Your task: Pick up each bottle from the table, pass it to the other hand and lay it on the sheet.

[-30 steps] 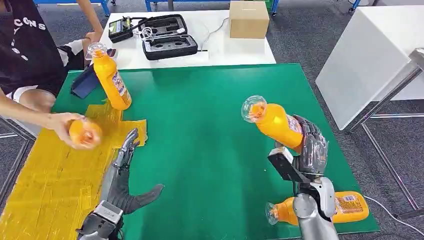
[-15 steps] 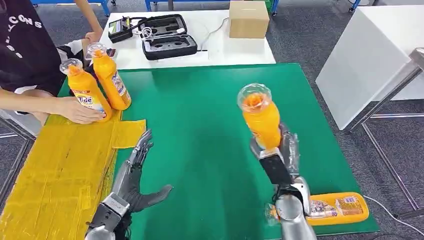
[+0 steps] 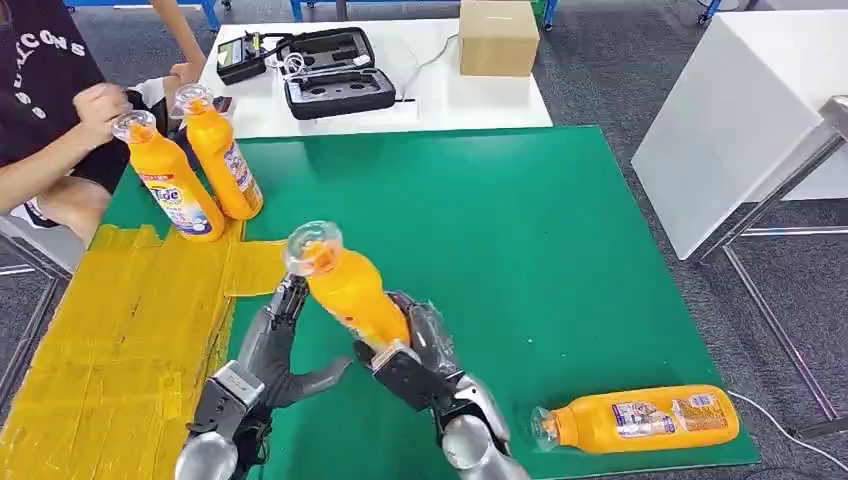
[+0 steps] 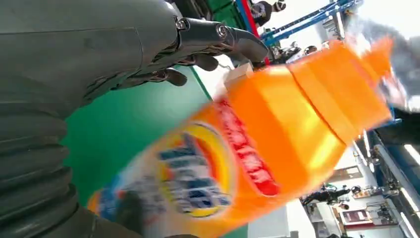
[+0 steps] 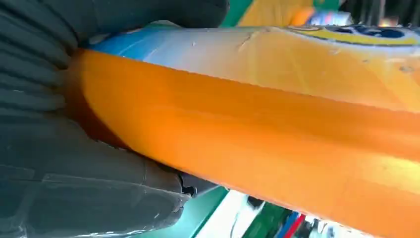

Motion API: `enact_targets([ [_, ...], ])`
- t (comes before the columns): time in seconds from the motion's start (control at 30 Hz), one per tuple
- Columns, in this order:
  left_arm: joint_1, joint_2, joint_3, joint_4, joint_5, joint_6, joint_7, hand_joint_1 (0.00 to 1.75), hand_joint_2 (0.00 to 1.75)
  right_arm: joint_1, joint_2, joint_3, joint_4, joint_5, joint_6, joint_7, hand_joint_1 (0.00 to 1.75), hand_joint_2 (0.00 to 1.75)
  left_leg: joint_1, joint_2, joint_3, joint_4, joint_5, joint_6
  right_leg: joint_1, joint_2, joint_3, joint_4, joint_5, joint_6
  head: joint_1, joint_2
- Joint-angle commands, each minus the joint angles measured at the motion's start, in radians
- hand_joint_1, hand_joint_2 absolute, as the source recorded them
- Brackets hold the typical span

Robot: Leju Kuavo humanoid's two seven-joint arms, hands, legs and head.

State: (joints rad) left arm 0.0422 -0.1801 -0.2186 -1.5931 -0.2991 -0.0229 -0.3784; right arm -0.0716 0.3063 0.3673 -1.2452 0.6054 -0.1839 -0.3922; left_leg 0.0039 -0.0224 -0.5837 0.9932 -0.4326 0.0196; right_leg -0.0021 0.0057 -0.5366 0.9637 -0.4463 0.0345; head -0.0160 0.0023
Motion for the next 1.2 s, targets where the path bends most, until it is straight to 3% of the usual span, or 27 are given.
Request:
enact_targets([
  [0.03, -0.036, 0.010, -0.005, 0.080, 0.008, 0.004, 0.008, 0.00, 1.75, -0.044, -0.001, 0.092, 0.134, 0.018, -0.018, -0.003, 1.75, 1.75, 0.000, 0.002, 0.003, -0.001, 0.000, 0.000, 0.000, 0.001, 0.002, -0.001, 0.000, 0.000, 0.000, 0.000],
  [0.4, -0.057, -0.003, -0.003, 0.133, 0.019, 0.016, 0.019, 0.03, 1.75, -0.040, -0.017, 0.156, 0.099, 0.055, -0.058, 0.001, 1.75, 1.75, 0.000, 0.001, 0.003, -0.001, 0.000, -0.001, 0.000, 0.000, 0.003, -0.002, 0.000, 0.000, 0.000, 0.000],
  [0.47, -0.056, -0.008, 0.012, 0.137, 0.040, 0.020, 0.019, 1.57, 1.75, -0.040, -0.020, 0.164, 0.091, 0.063, -0.073, 0.007, 1.75, 1.75, 0.000, 0.002, 0.003, -0.001, -0.001, -0.001, 0.000, 0.000, 0.003, -0.002, 0.000, 0.000, 0.000, 0.000],
  [0.5, -0.055, -0.011, 0.021, 0.137, 0.058, 0.017, 0.017, 1.75, 1.75, -0.040, -0.022, 0.167, 0.090, 0.062, -0.074, 0.009, 1.75, 1.75, 0.000, 0.002, 0.003, -0.001, 0.000, -0.001, 0.001, 0.000, 0.002, -0.002, 0.000, 0.000, 0.000, 0.000],
  [1.2, -0.059, -0.005, 0.057, 0.126, 0.138, 0.005, 0.013, 1.75, 1.75, -0.047, -0.032, 0.159, 0.101, 0.038, -0.097, 0.016, 1.75, 1.75, 0.001, 0.002, 0.003, -0.001, -0.001, -0.001, 0.001, 0.000, 0.003, -0.002, 0.000, 0.000, 0.000, 0.000],
])
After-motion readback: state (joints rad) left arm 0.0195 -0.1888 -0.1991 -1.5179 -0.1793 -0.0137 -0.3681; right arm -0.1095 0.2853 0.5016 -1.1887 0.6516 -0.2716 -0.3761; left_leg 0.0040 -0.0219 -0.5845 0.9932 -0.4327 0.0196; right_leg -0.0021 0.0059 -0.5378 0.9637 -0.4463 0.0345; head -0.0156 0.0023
